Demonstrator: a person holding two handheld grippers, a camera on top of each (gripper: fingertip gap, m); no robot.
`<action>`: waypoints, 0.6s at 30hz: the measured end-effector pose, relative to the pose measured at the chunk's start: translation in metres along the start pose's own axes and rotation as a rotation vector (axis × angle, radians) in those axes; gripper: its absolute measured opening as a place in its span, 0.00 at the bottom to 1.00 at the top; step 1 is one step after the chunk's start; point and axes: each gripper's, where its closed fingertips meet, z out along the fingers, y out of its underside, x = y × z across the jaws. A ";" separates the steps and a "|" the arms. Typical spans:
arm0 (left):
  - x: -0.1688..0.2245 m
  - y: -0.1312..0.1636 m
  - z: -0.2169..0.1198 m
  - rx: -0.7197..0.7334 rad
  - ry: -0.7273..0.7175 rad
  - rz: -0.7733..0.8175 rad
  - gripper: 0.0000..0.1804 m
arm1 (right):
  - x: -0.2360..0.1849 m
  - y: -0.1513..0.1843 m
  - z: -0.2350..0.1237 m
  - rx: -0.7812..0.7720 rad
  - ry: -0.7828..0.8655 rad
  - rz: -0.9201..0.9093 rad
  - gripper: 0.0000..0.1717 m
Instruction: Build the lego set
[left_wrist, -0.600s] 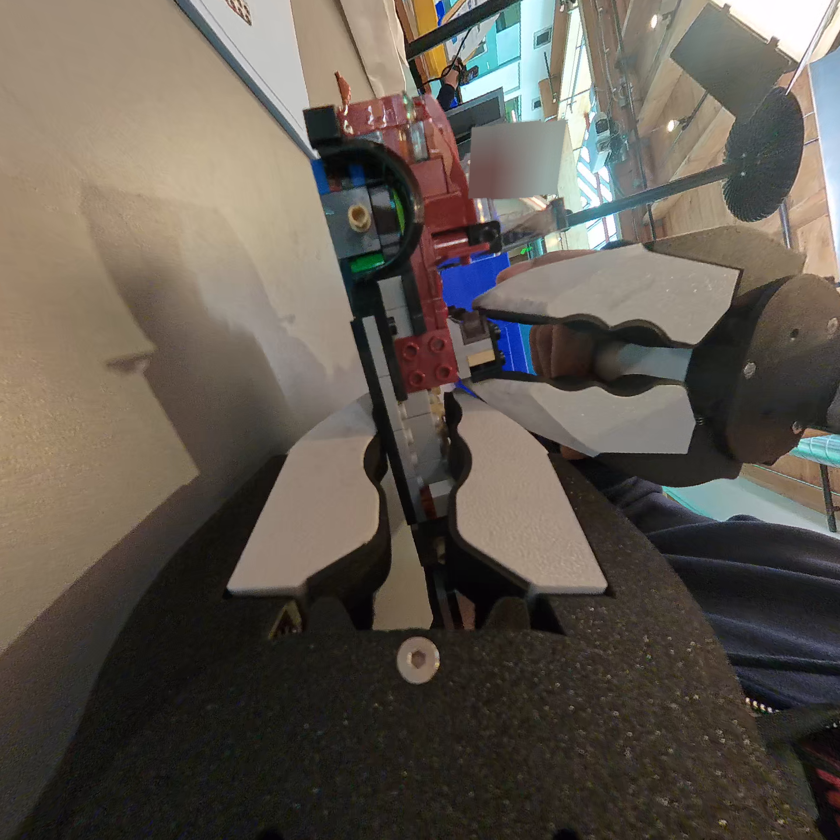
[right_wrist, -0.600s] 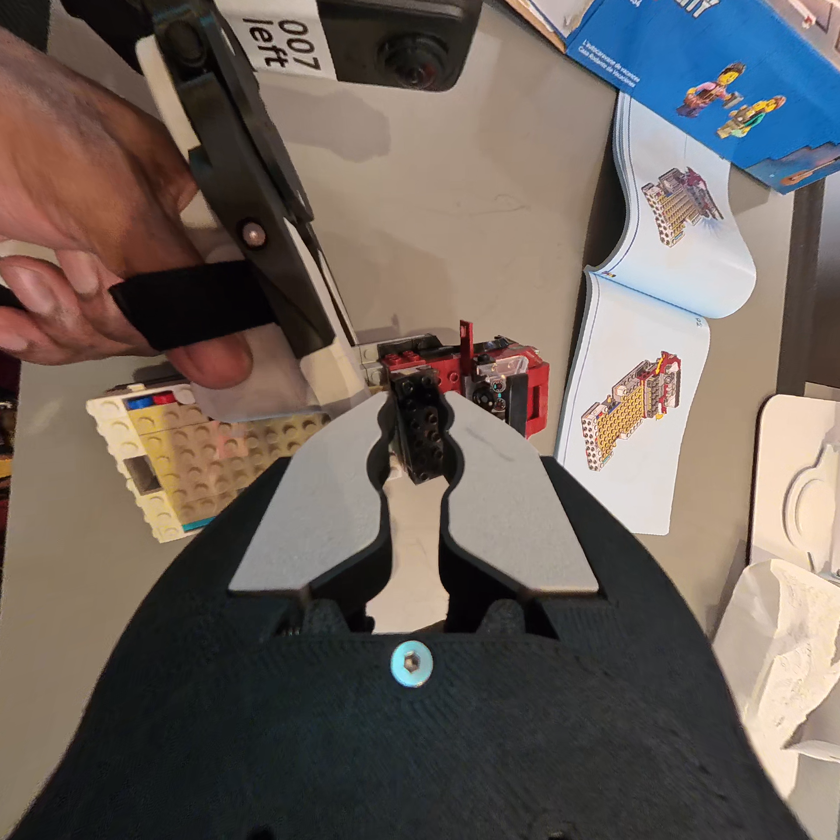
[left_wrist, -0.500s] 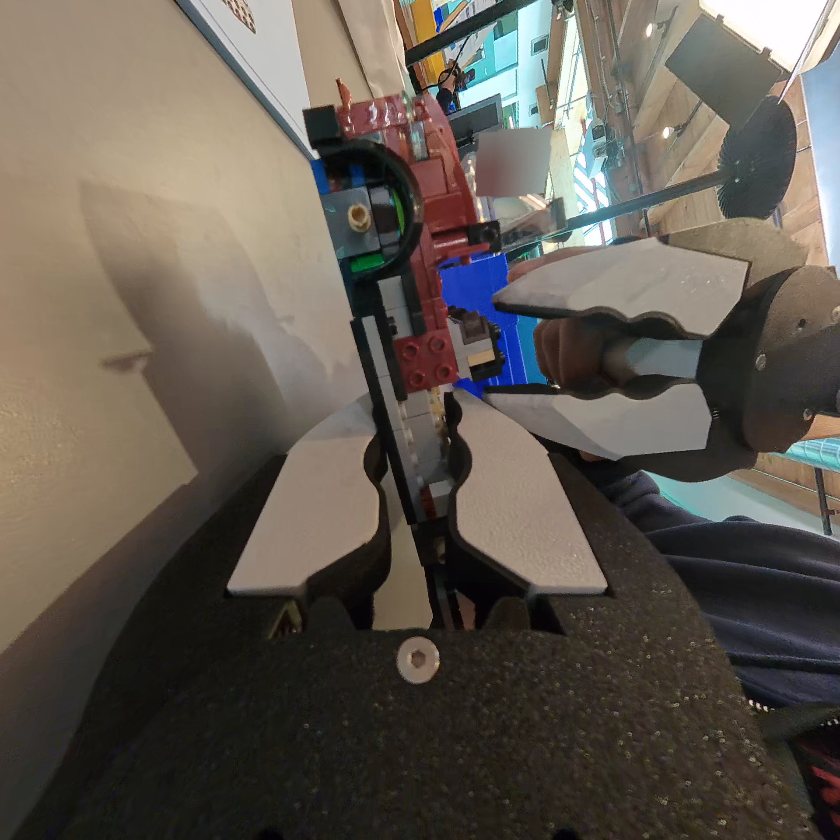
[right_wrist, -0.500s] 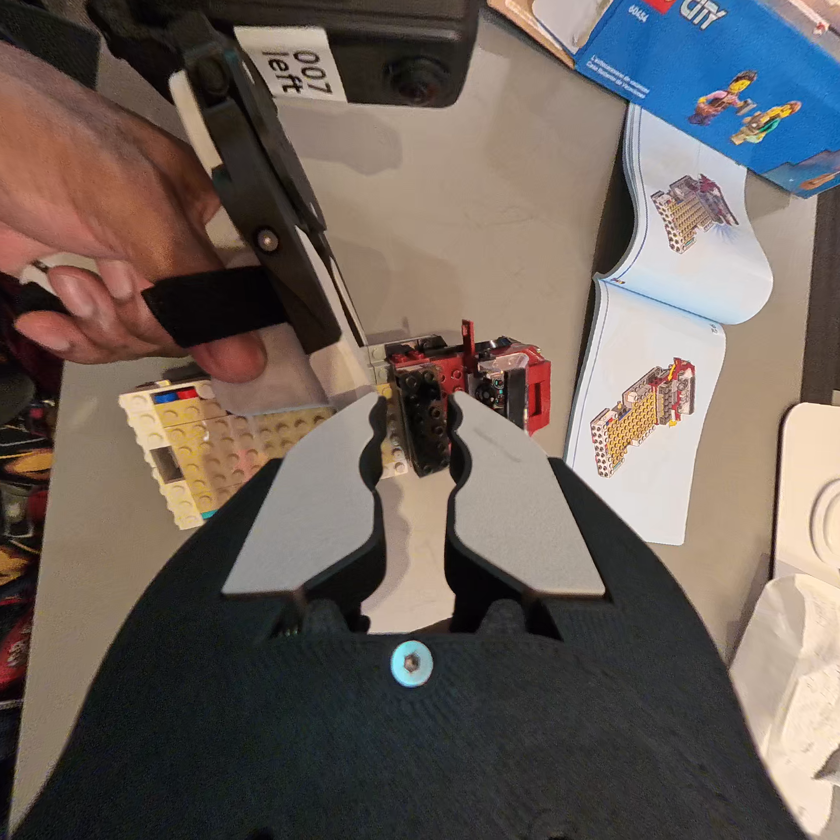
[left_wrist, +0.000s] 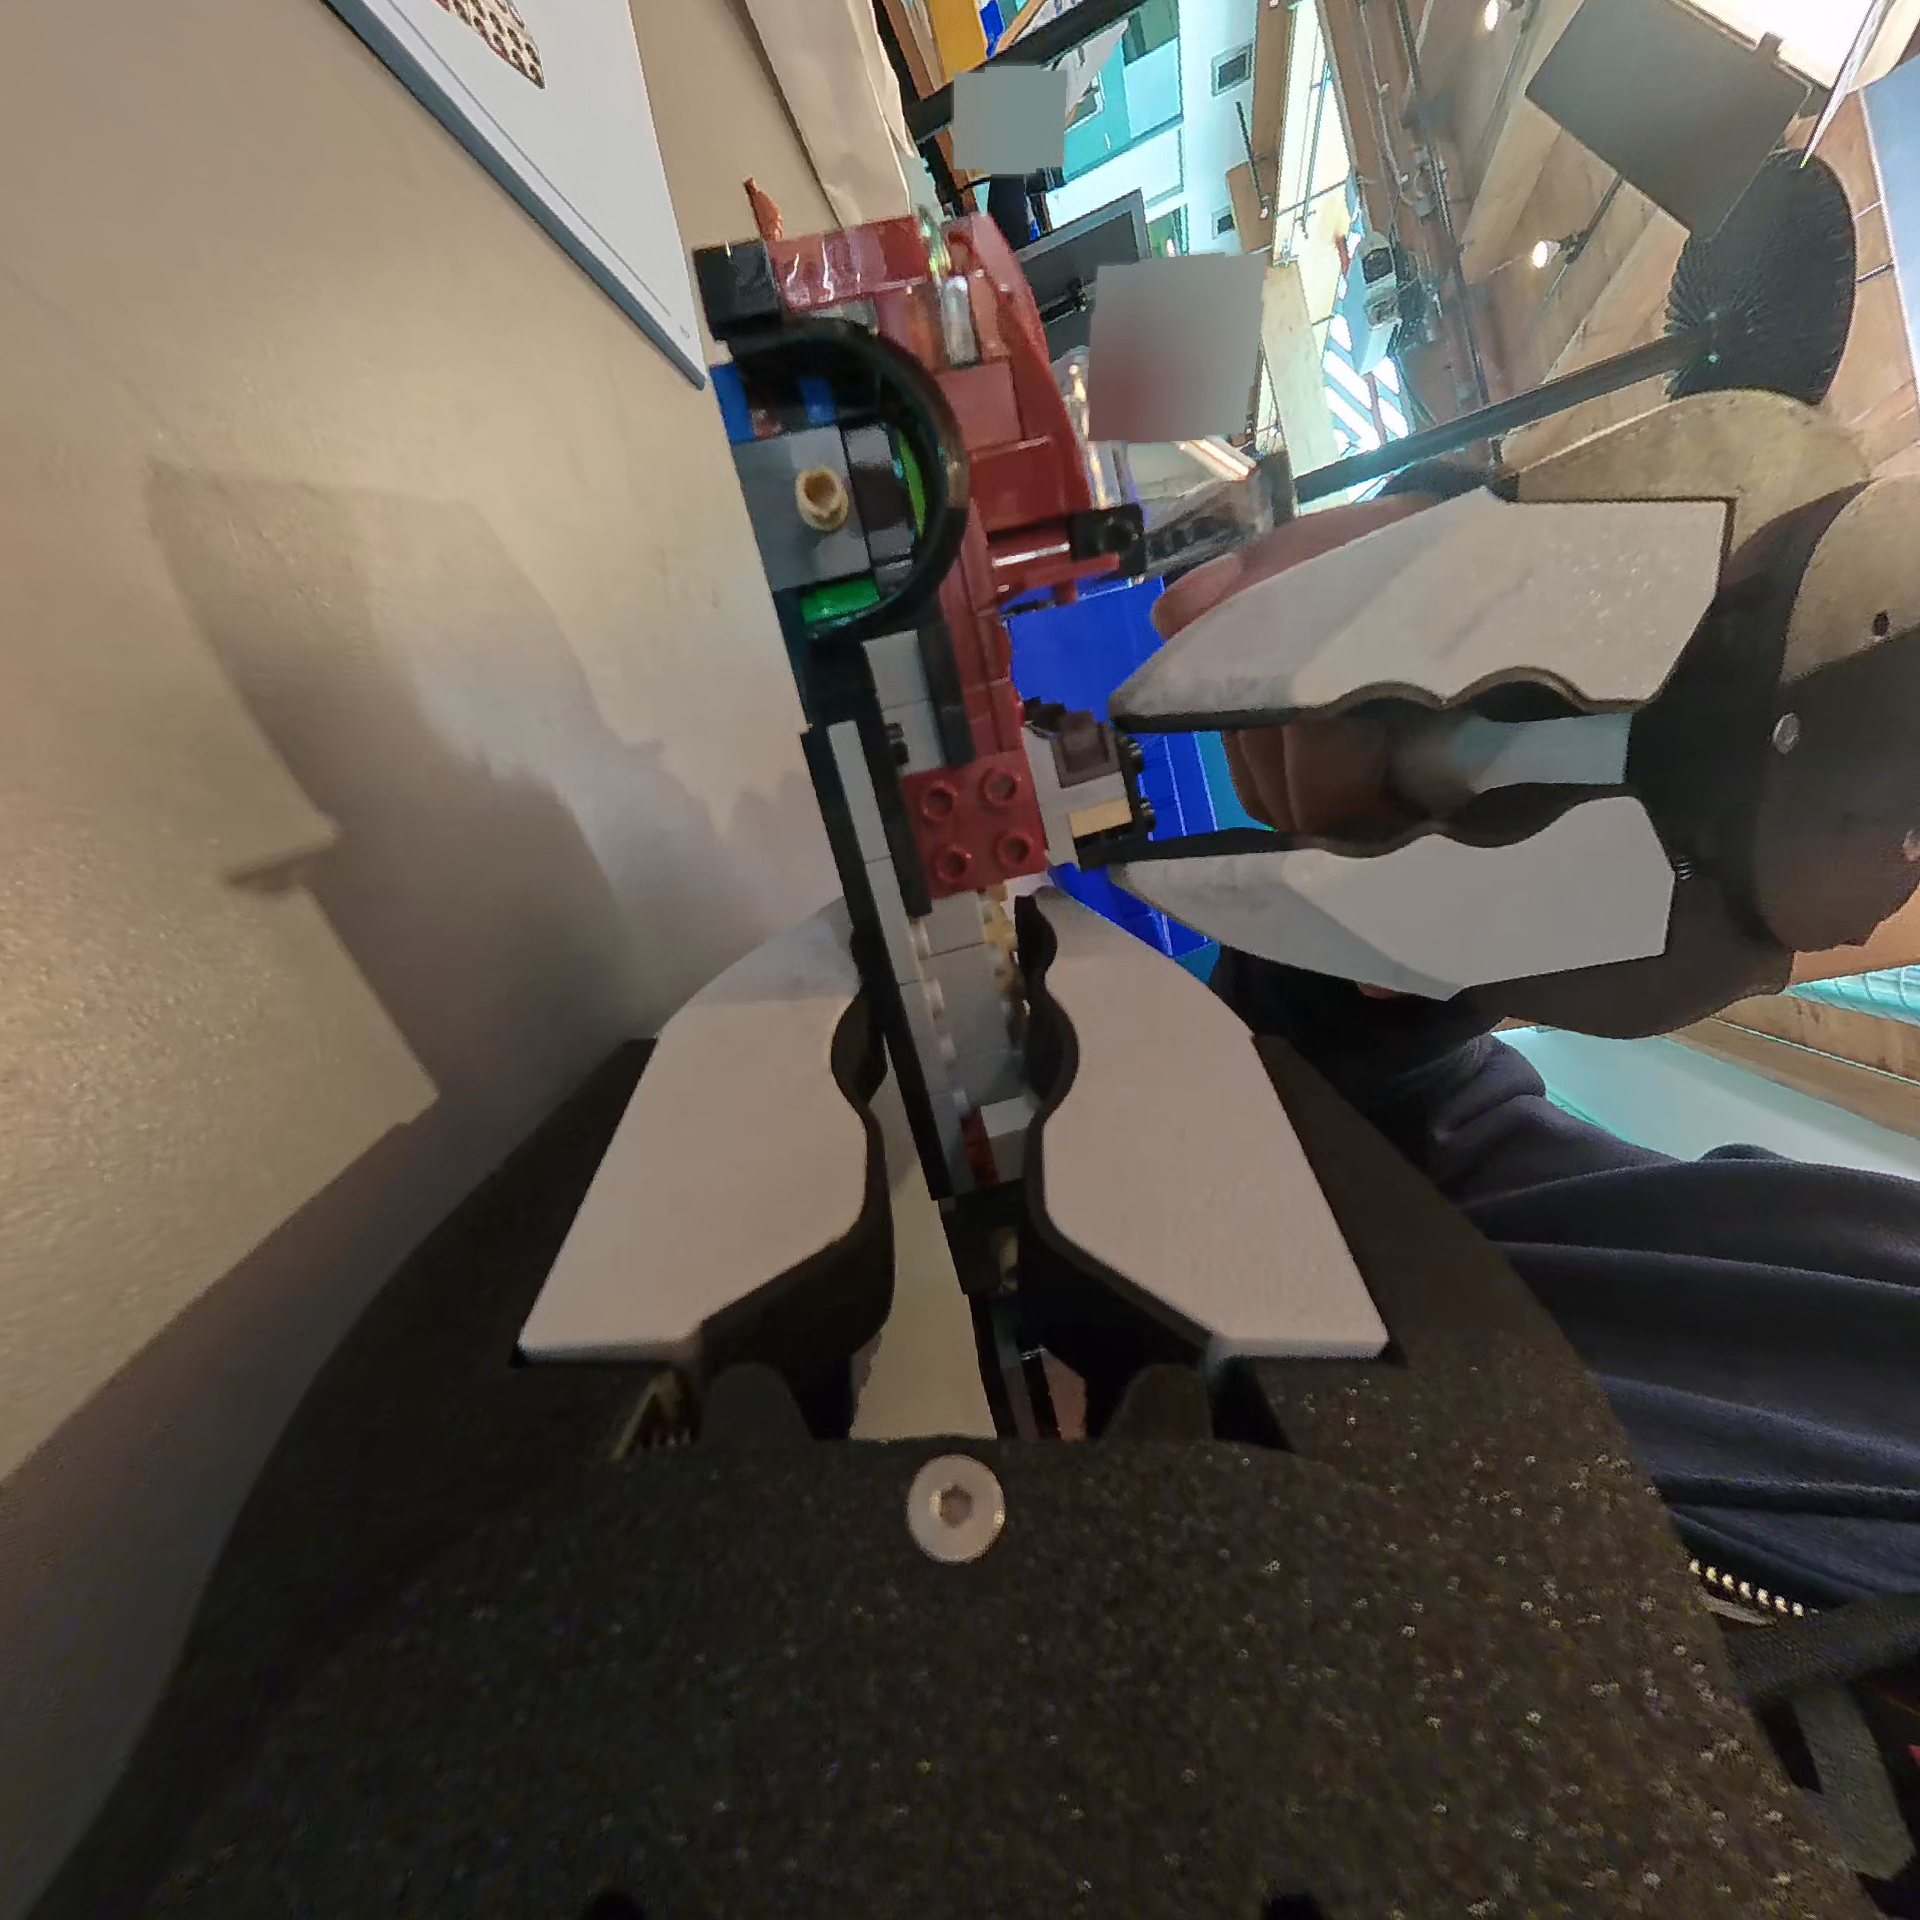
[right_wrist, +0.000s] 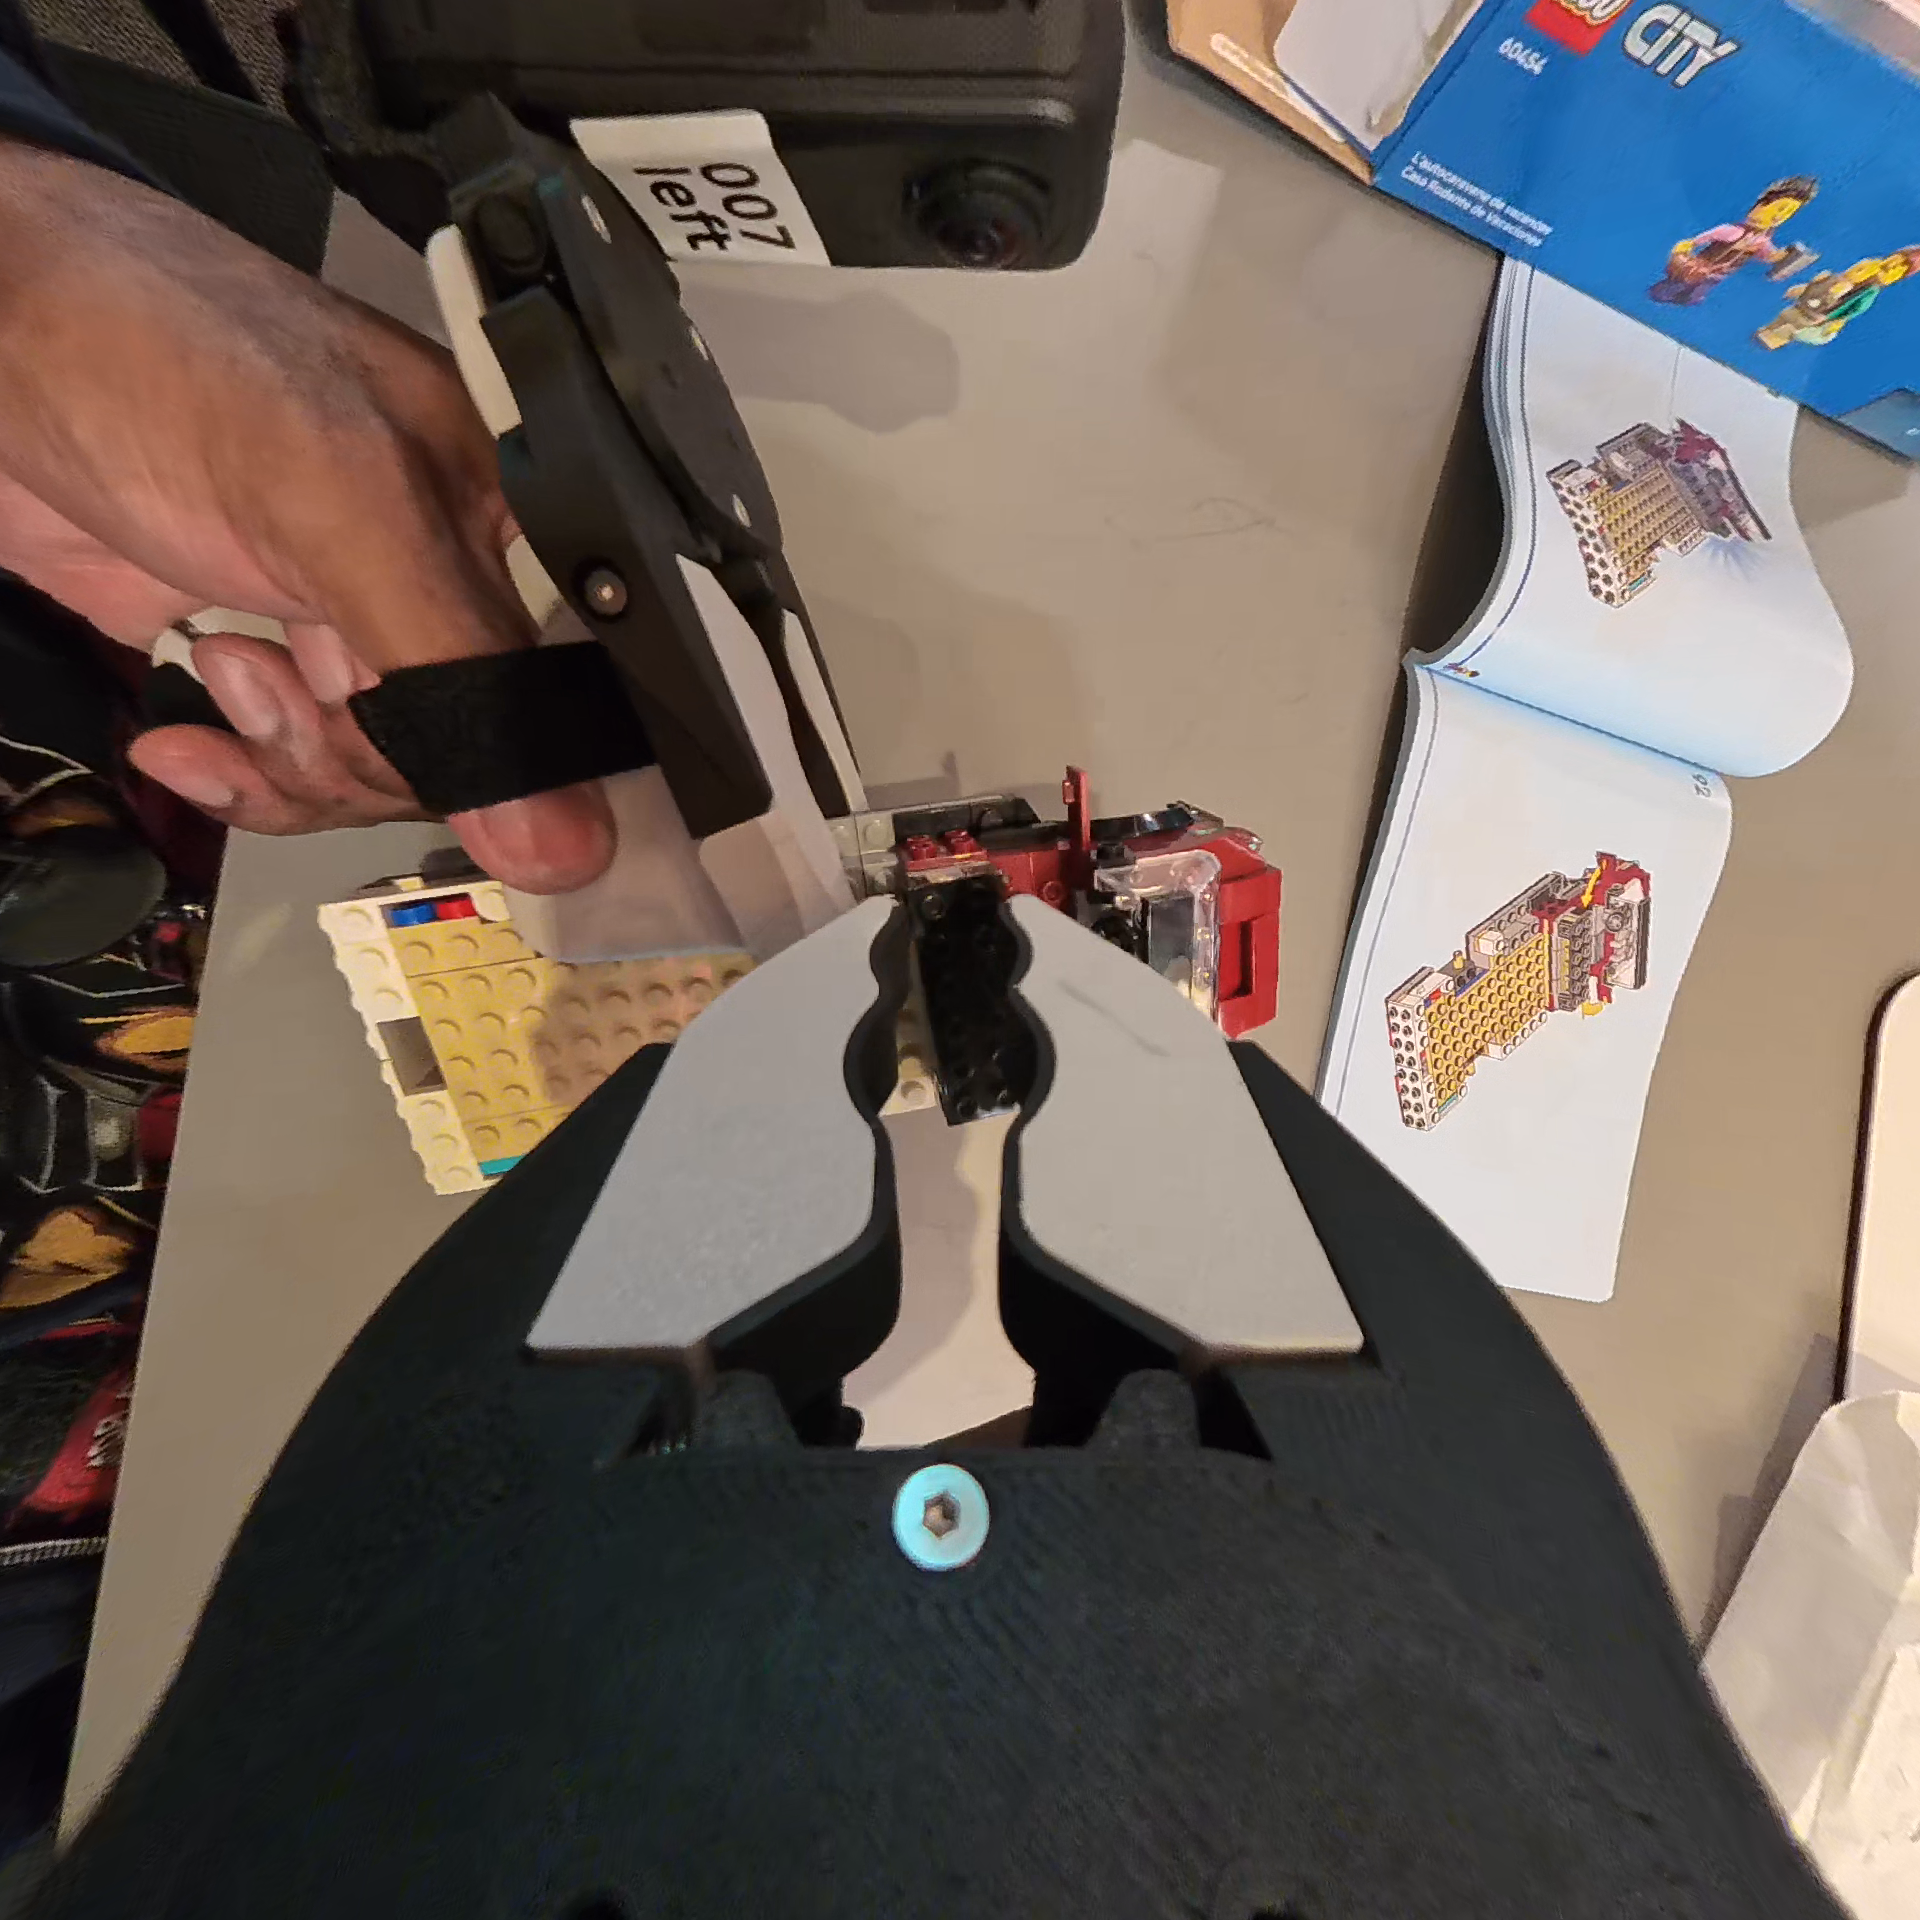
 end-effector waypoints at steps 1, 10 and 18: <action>0.000 0.000 0.000 -0.001 0.001 0.002 0.13 | 0.000 0.000 0.000 -0.002 0.001 0.000 0.10; 0.002 0.001 0.000 0.002 -0.002 0.024 0.13 | -0.001 0.000 -0.001 -0.010 -0.028 -0.015 0.09; 0.001 0.001 0.001 -0.002 -0.007 0.022 0.13 | 0.000 0.001 0.000 -0.031 0.008 -0.067 0.09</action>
